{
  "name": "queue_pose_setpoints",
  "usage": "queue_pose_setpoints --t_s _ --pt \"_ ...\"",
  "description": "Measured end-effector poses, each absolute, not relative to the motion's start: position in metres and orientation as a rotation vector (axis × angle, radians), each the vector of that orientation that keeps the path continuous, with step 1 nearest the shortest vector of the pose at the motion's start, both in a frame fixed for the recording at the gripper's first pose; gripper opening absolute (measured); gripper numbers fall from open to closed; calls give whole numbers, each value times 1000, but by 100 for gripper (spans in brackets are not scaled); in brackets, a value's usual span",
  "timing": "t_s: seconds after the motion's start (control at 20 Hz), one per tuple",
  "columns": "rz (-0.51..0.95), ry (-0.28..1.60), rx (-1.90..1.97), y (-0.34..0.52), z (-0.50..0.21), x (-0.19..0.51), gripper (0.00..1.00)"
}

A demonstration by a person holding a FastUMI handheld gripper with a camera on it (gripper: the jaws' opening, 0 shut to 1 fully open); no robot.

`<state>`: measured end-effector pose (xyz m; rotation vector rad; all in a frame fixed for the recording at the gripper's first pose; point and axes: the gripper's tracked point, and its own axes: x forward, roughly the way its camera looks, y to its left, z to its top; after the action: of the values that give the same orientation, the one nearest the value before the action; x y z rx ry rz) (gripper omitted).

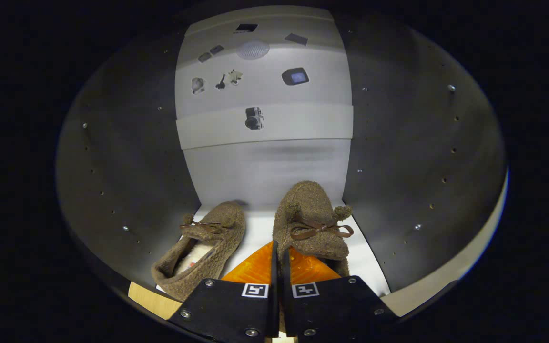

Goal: Open the shoe cabinet door, grab the shoes and put them into the shoe cabinet, then close the shoe cabinet door.

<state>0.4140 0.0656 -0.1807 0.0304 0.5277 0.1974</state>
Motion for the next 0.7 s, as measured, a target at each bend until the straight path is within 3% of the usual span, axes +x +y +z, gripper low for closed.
queue_pose_setpoints --t_s 0.45,0.7 --pt "198 616 75 80 -214 431 7" --pt "202 604 57 86 -211 428 28"
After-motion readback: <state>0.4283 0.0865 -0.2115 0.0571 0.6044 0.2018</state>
